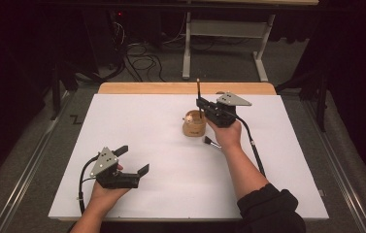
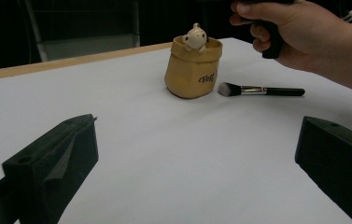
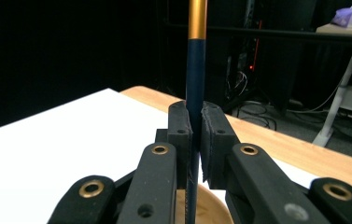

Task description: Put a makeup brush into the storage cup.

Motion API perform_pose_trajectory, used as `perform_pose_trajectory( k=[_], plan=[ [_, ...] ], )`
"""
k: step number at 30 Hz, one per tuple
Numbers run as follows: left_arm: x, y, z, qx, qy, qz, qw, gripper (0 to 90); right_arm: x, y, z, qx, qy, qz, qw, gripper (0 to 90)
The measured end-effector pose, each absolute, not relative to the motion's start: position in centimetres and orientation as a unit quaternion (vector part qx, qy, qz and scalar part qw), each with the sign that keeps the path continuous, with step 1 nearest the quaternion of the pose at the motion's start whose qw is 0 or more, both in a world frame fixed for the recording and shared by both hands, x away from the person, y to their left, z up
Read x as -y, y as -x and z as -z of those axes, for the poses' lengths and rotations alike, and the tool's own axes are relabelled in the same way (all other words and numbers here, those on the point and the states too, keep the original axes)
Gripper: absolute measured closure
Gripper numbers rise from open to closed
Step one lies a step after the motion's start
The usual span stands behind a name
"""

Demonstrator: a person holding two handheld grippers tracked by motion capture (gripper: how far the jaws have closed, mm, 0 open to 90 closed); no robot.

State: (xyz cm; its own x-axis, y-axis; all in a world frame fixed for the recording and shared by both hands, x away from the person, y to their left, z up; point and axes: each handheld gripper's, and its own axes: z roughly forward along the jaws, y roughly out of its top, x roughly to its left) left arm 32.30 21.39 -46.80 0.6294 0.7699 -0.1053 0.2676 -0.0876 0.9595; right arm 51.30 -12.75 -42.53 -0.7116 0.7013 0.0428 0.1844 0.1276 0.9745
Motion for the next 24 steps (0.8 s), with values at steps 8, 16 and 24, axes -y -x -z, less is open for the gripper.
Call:
perform_pose_trajectory(
  k=[8, 16, 24],
  plan=[
    [-21.3, -32.3, 46.9, -0.365, -0.709, -0.219, 0.562, 0.0, 12.0, -51.4, 43.5, -0.725, -0.308, -0.575, 0.219, 84.6],
    [-21.4, -32.3, 47.0, -0.366, -0.709, -0.217, 0.562, 0.0, 12.0, -51.6, 44.5, -0.732, -0.317, -0.563, 0.217, 84.5],
    [-21.4, -32.3, 47.0, -0.366, -0.708, -0.217, 0.564, 0.0, 11.9, -51.6, 44.7, -0.737, -0.319, -0.555, 0.215, 84.4]
  ],
)
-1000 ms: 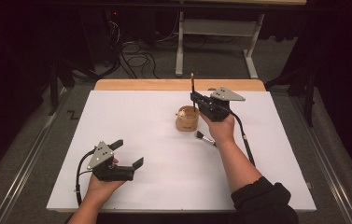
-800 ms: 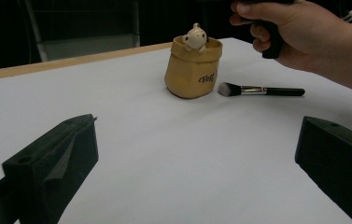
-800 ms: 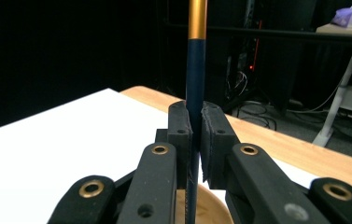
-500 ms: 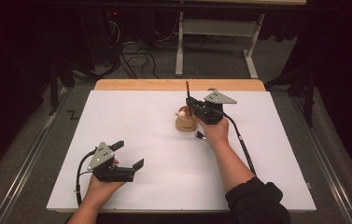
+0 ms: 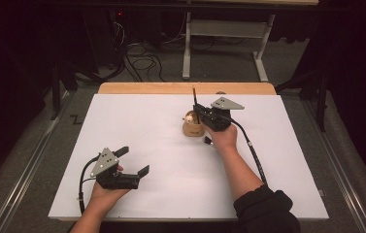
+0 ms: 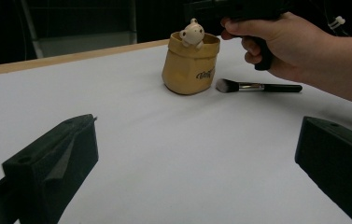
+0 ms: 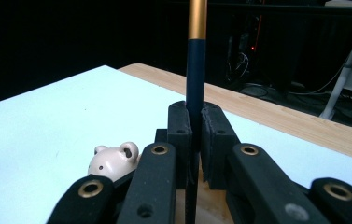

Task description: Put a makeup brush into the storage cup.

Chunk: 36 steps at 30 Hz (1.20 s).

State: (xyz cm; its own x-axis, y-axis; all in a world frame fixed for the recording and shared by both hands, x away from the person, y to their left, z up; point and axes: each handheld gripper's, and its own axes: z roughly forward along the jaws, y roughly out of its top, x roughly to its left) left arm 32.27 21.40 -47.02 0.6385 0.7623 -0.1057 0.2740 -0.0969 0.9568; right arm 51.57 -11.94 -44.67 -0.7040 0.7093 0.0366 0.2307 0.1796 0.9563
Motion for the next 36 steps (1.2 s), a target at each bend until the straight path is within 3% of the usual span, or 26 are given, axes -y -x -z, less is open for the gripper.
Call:
perform_pose_trajectory(
  k=[4, 5, 7, 15, 22, 36],
  plan=[
    [-21.4, -32.2, 47.0, -0.366, -0.707, -0.217, 0.565, 0.0, 12.0, -51.6, 44.8, -0.739, -0.318, -0.553, 0.216, 83.7],
    [-21.5, -32.2, 47.0, -0.367, -0.706, -0.217, 0.565, 0.0, 12.1, -51.5, 44.8, -0.738, -0.316, -0.555, 0.217, 80.0],
    [-21.5, -32.3, 47.0, -0.366, -0.707, -0.216, 0.566, 0.0, 12.2, -51.5, 44.5, -0.732, -0.317, -0.564, 0.214, 59.3],
    [-21.5, -32.3, 47.0, -0.368, -0.706, -0.217, 0.565, 0.0, 12.9, -50.9, 43.4, -0.728, -0.318, -0.573, 0.200, 28.5],
    [-21.3, -32.4, 47.1, -0.369, -0.707, -0.216, 0.563, 0.0, 14.8, -49.0, 43.1, -0.716, -0.326, -0.580, 0.213, 15.2],
    [-20.9, -32.4, 47.5, -0.371, -0.713, -0.213, 0.555, 0.0, 19.2, -43.7, 43.2, -0.722, -0.321, -0.568, 0.229, 0.1]
  ],
)
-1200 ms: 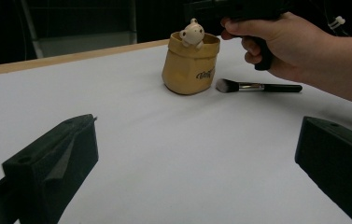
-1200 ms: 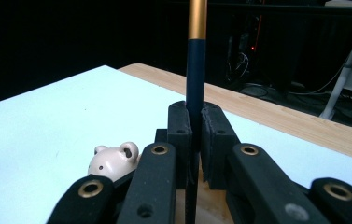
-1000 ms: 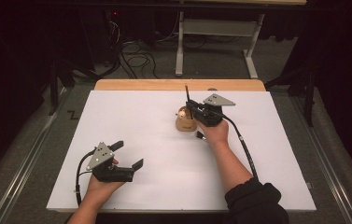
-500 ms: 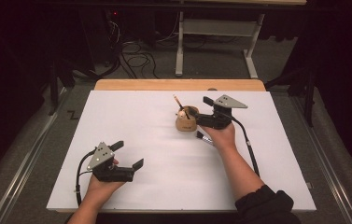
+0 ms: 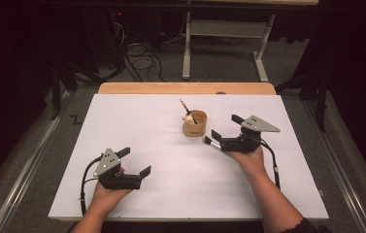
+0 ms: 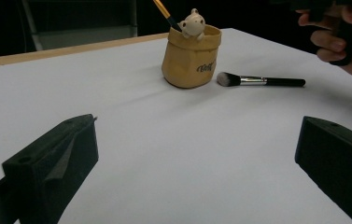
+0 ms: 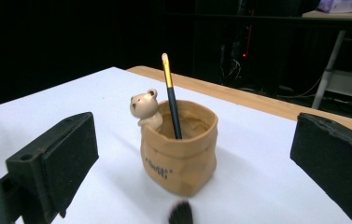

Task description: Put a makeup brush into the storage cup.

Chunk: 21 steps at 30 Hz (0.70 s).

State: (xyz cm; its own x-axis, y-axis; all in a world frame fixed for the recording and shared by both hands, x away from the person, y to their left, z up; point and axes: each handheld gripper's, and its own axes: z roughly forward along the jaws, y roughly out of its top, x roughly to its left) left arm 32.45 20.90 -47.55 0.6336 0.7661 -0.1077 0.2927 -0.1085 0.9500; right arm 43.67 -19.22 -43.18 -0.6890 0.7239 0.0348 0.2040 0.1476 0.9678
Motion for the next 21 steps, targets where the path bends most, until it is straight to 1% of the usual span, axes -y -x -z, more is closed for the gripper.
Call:
perform_pose_trajectory(
  k=[11, 21],
  plan=[
    [-20.7, -32.6, 47.8, -0.378, -0.710, -0.208, 0.557, 0.0, 22.8, -38.6, 42.9, -0.719, -0.312, -0.571, 0.244, 0.0],
    [-20.8, -32.6, 47.8, -0.381, -0.708, -0.210, 0.556, 0.0, 25.8, -35.9, 43.4, -0.715, -0.322, -0.562, 0.265, 0.0]
  ],
)
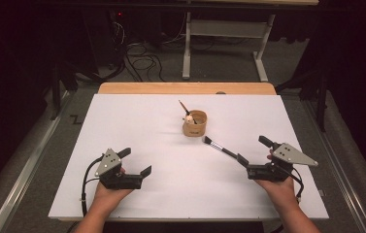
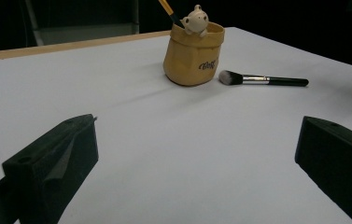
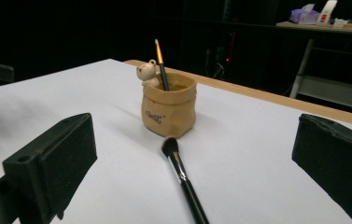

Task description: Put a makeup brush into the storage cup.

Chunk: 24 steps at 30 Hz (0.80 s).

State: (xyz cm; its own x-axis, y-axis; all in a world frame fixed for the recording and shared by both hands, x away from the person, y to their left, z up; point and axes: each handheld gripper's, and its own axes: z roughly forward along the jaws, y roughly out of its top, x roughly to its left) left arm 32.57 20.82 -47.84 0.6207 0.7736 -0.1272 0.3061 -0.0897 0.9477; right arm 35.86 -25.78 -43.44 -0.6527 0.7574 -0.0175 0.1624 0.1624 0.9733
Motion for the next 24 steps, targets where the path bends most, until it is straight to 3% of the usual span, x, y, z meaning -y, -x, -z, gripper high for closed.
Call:
perform_pose_trajectory(
  k=[11, 24],
  plan=[
    [-21.0, -32.6, 47.8, -0.382, -0.703, -0.210, 0.562, 0.0, 27.9, -34.8, 44.0, -0.717, -0.334, -0.541, 0.286, 0.0],
    [-20.4, -33.1, 47.6, -0.378, -0.704, -0.210, 0.563, 0.0, 28.2, -34.5, 44.5, -0.730, -0.347, -0.518, 0.281, 0.1]
  ],
)
